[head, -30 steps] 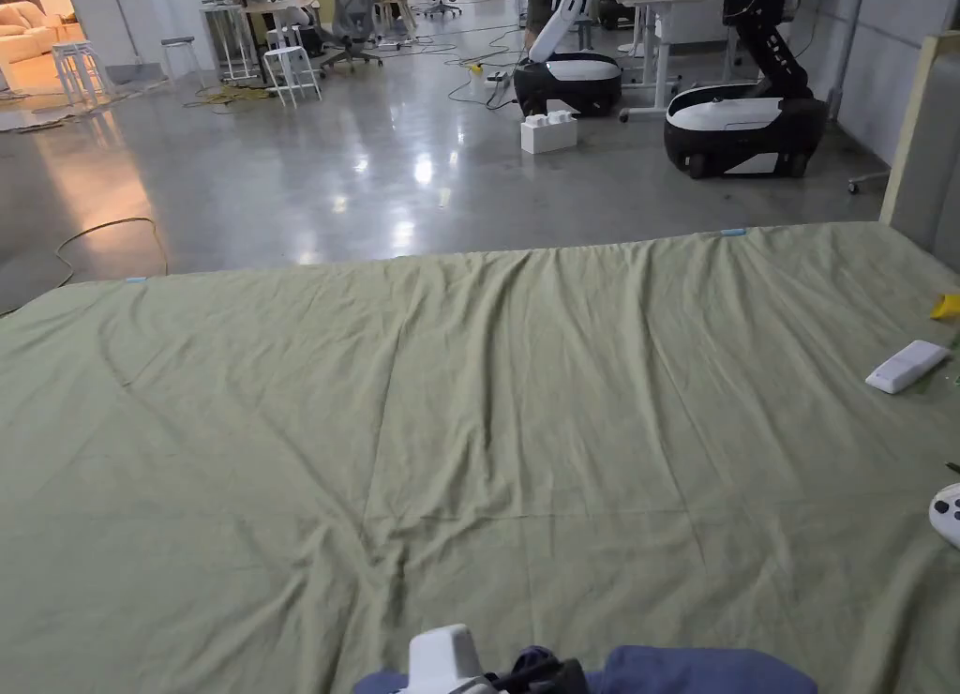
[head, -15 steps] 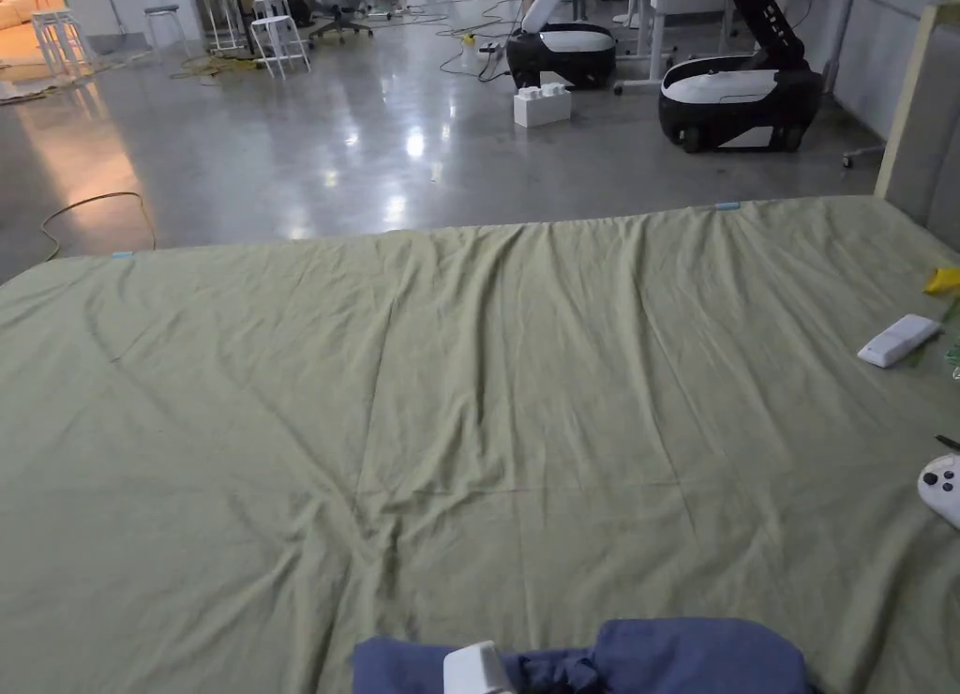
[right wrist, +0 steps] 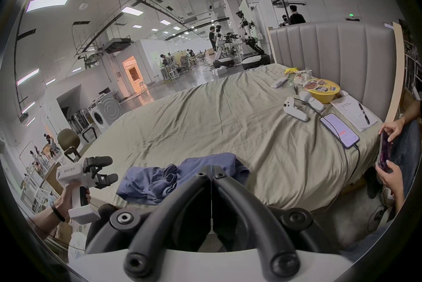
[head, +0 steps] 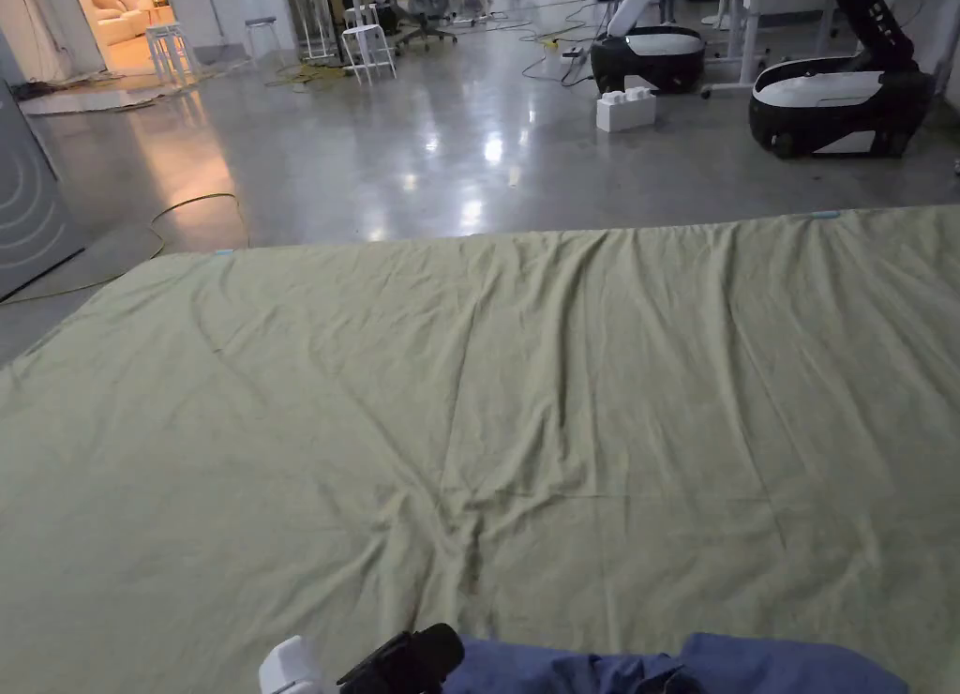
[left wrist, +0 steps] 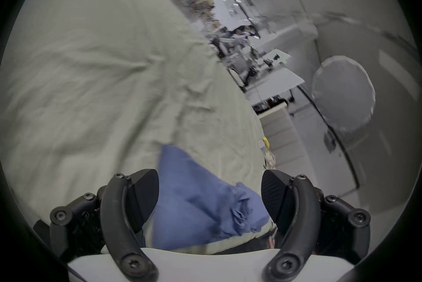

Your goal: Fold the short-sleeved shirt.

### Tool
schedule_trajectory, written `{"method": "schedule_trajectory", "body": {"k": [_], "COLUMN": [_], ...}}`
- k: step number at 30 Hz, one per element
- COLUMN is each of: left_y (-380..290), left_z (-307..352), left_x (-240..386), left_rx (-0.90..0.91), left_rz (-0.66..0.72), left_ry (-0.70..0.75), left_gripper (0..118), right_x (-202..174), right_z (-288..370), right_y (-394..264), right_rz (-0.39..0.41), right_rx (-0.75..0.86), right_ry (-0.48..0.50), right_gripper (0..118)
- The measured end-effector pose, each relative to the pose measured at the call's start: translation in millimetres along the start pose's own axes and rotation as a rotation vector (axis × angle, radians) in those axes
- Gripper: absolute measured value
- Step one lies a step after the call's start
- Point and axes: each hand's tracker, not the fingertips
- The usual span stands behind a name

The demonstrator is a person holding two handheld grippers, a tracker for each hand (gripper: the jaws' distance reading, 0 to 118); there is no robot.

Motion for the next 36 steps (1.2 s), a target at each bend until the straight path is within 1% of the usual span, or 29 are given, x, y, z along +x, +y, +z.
{"method": "schedule_trajectory", "body": {"k": [1, 2, 3, 4, 5, 6, 7, 8, 9, 12, 14, 16, 19, 20, 23, 25, 26, 27, 29, 32, 36], "left_y": [0.5, -1.4, -4.7, -10.8, -18.8, -25.9, -29.5, -31.4, -35.2, -29.1, -20.1, -1.5, 34.0, 46.9, 65.4, 55.7, 43.4, 30.0, -6.2, -61.1, -112.7], "left_z": [-8.3, -18.2, -28.8, -44.5, -57.1, -64.3, -66.7, -70.7, -73.8, -58.4, -30.4, 0.7, 50.6, 65.2, 86.6, 78.2, 71.9, 62.5, 30.1, -29.4, -93.8], "left_x": [-11.8, -20.1, -26.6, -31.4, -32.8, -35.0, -30.3, -27.9, -30.0, -27.8, -15.9, -8.4, 7.9, 11.5, 26.5, 45.8, 59.4, 71.1, 92.5, 111.3, 115.8], "left_rx": [-0.006, -0.039, -0.078, -0.164, -0.228, -0.209, -0.170, -0.170, -0.159, -0.119, -0.061, -0.039, -0.014, -0.006, 0.002, -0.003, 0.010, 0.007, -0.027, -0.095, -0.217], "left_rz": [0.051, 0.098, 0.133, 0.180, 0.222, 0.236, 0.203, 0.190, 0.192, 0.226, 0.193, 0.151, -0.089, -0.171, -0.317, -0.402, -0.469, -0.508, -0.539, -0.590, -0.569], "left_ry": [0.026, 0.018, -0.014, -0.065, -0.080, -0.086, -0.063, -0.011, 0.000, -0.041, -0.064, -0.063, 0.055, 0.117, 0.249, 0.305, 0.284, 0.252, 0.158, 0.152, 0.154], "left_gripper": [93, 93, 93, 93, 92, 80, 59, 30, 17, 16, 14, 14, 14, 14, 14, 14, 14, 14, 14, 14, 14], "right_x": [-0.7, -0.8, -1.1, -1.2, -0.8, -0.1, 0.6, 2.1, 2.9, 7.9, 11.3, 10.4, 10.9, 9.8, 4.4, 1.8, -0.1, -2.3, -3.5, -1.2, 4.5], "right_z": [1.2, 1.7, 2.2, 4.0, 5.2, 6.5, 8.4, 10.6, 12.4, 14.2, 11.1, 6.3, -3.8, -6.8, -8.0, -8.4, -8.5, -7.6, -4.8, 4.4, 24.6], "right_y": [0.0, 0.0, 0.1, -0.1, -0.1, 0.2, 0.5, 0.1, 0.2, -1.1, -1.8, -1.4, -1.0, -1.0, -4.6, -8.8, -10.9, -12.8, -13.6, -12.6, -11.0], "right_rz": [0.005, 0.009, 0.012, 0.014, 0.014, 0.013, 0.010, 0.008, 0.008, -0.003, -0.015, -0.025, -0.033, -0.036, -0.044, -0.050, -0.049, -0.047, -0.053, -0.063, -0.048], "right_rx": [0.000, -0.003, -0.006, -0.008, -0.009, -0.011, -0.010, -0.008, -0.005, -0.004, -0.009, -0.013, -0.012, -0.010, -0.004, -0.011, -0.016, -0.016, -0.020, -0.009, 0.022], "right_ry": [0.004, 0.009, 0.006, -0.001, -0.006, -0.008, -0.012, -0.018, -0.022, -0.031, -0.026, -0.019, 0.002, 0.009, 0.054, 0.075, 0.075, 0.071, 0.065, 0.065, 0.030], "right_gripper": [0, 0, 0, 0, 0, 0, 0, 0, 0, 0, 0, 0, 0, 0, 0, 0, 0, 0, 0, 0, 0]}}
